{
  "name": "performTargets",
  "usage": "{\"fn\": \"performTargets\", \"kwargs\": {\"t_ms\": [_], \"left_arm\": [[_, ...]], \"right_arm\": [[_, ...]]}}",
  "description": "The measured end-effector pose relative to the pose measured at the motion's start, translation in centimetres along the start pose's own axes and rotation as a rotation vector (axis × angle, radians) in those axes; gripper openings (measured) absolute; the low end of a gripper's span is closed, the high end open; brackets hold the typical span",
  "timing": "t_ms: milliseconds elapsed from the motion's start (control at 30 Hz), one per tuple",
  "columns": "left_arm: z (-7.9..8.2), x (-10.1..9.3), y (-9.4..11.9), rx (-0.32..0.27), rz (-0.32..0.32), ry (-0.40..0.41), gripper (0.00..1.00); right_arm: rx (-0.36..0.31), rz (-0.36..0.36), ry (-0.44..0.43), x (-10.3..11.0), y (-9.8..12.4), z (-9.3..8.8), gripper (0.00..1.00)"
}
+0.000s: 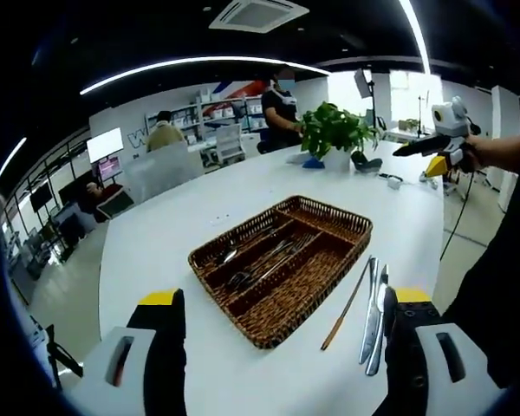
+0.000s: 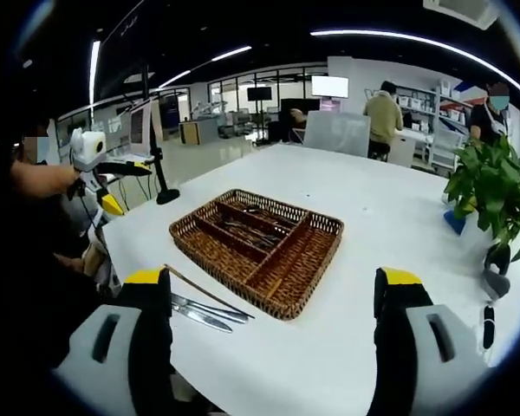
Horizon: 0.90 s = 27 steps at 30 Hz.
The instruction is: Arrange the knives, forks, and spoons in their matching storage slots by inserting each utensil handle-first until every utensil is classified and aligned in the correct compartment
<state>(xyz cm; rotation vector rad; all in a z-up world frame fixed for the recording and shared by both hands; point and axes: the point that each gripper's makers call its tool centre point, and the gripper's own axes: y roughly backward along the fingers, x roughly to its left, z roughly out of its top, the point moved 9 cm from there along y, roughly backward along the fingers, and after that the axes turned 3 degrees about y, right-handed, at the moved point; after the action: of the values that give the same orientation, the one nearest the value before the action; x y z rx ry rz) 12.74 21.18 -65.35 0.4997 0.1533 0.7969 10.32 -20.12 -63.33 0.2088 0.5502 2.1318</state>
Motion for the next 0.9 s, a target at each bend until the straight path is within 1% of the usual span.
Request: {"fn": "performTargets", "kwargs": {"t_ms": [67, 200, 267, 333, 367, 433, 500, 533, 600, 667, 767, 867, 900], "left_arm": [[-0.2, 0.1, -0.1, 0.008, -0.002, 0.000, 0.96], [-0.2, 0.6, -0.3, 0.000, -0.008, 0.004, 0.94], [0.0, 1.1, -0.5, -0.003, -0.011, 0.006, 0.94], [0.1, 1.3, -0.6, -0.006, -0.029, -0.012, 0.94], [0.1, 1.4, -0.7, 0.001, -0.038, -0.018, 0.94], [0.0, 1.5, -0.8, 0.003, -0.044, -0.021, 0.94], [0.0, 1.7, -1.0, 0.012, -0.071, -0.016, 0.95], [0.0, 1.7, -1.1, 0.008, -0.084, -0.027, 0.95], [-0.2, 2.0, -1.2, 0.018, -0.098, -0.049, 0.94], [-0.4, 1.9, -1.3, 0.030, -0.122, -0.059, 0.91], [-0.7, 1.7, -1.4, 0.022, -0.134, -0.105, 0.89], [-1.1, 1.6, -1.7, 0.019, -0.158, -0.105, 0.85], [-1.2, 1.5, -1.9, 0.036, -0.169, -0.116, 0.85]], "right_arm": [[0.006, -0.003, 0.002, 0.0, 0.0, 0.0, 1.00], [-0.001, -0.030, -0.005, 0.1, 0.2, 0.4, 1.00], [0.013, -0.069, 0.032, -0.1, 0.3, 0.3, 1.00], [0.013, -0.054, 0.018, 0.2, 0.3, 0.2, 1.00], [0.024, -0.050, -0.015, 0.4, 0.3, 0.2, 1.00], [0.026, -0.060, -0.014, 0.7, 0.3, 0.6, 1.00], [0.037, -0.072, 0.002, 1.0, 0.3, 1.2, 1.00], [0.052, -0.074, 0.013, 1.2, 0.2, 1.3, 1.00], [0.053, -0.084, 0.019, 1.5, 0.0, 1.8, 1.00], [0.050, -0.091, 0.017, 1.9, 0.0, 2.3, 1.00], [0.044, -0.114, 0.023, 2.5, 0.1, 2.9, 1.00], [0.035, -0.138, 0.019, 3.3, 0.3, 3.2, 1.00], [0.026, -0.146, 0.022, 3.5, 0.4, 3.2, 1.00]]}}
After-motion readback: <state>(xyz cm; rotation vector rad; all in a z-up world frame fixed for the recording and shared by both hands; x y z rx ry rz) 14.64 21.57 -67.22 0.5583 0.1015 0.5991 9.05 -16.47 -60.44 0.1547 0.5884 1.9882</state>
